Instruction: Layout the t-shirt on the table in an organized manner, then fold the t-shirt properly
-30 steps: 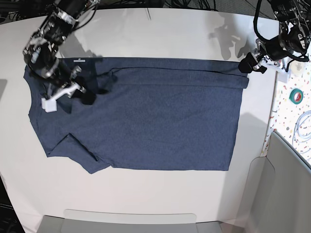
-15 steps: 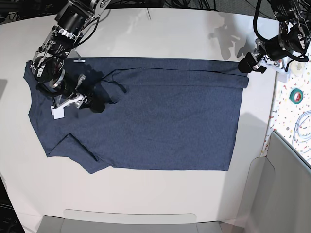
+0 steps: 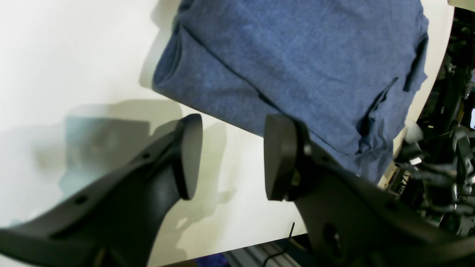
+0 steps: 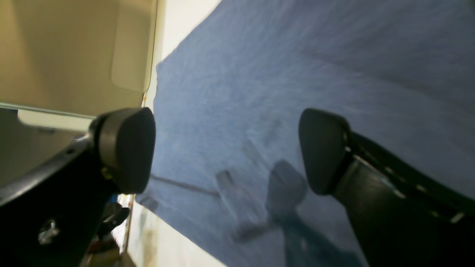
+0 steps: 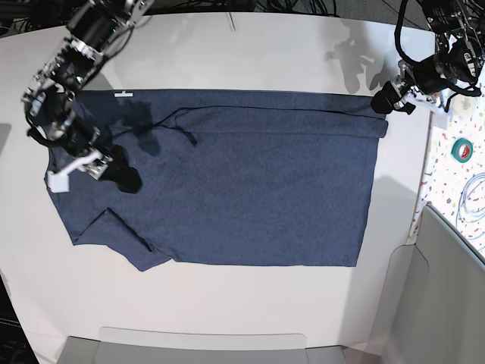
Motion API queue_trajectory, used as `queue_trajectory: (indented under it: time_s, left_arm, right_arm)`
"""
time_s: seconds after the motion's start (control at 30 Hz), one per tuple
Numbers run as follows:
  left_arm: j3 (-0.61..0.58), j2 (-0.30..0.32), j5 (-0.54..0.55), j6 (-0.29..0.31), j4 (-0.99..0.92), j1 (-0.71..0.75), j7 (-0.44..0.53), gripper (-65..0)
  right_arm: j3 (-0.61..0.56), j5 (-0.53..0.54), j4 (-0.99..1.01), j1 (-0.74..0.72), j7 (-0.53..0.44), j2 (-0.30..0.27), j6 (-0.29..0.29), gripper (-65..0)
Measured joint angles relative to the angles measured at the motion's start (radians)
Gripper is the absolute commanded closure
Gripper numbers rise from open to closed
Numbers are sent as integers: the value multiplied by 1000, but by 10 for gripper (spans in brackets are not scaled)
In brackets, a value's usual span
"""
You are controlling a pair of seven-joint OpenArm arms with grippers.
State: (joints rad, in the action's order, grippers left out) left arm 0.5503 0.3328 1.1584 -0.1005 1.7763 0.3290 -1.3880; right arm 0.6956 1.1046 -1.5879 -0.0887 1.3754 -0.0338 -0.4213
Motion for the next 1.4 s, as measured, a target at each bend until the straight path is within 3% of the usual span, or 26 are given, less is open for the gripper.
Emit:
queue_trajectory:
  time_s: [0.17, 0.27, 0.47, 0.67, 1.13, 1.23, 1.4]
  left_arm:
    - [-1, -1, 0, 0, 0, 0, 0, -270]
    - [-2, 2, 0, 0, 0, 1, 0, -270]
    - [-2, 0, 0, 0, 0, 0, 0, -270]
    - [-2, 0, 0, 0, 0, 0, 0, -270]
    - [-3, 0, 0, 0, 0, 0, 0, -270]
    - [-3, 0, 0, 0, 0, 8, 0, -270]
    - [45, -25, 3, 0, 0, 13, -1, -233]
  right_arm:
    - [175, 38, -113, 197, 20, -16, -1, -594]
    - [333, 128, -127, 310, 2, -36, -1, -594]
    - [537, 211, 47, 390, -2, 3, -1, -594]
    - [560, 204, 132, 293, -15, 11, -4, -594]
    - [567, -50, 139, 83, -30, 23, -8, -585]
    - [567, -74, 140, 74, -38, 23, -8, -495]
    - [563, -116, 143, 78, -22, 28, -12, -170]
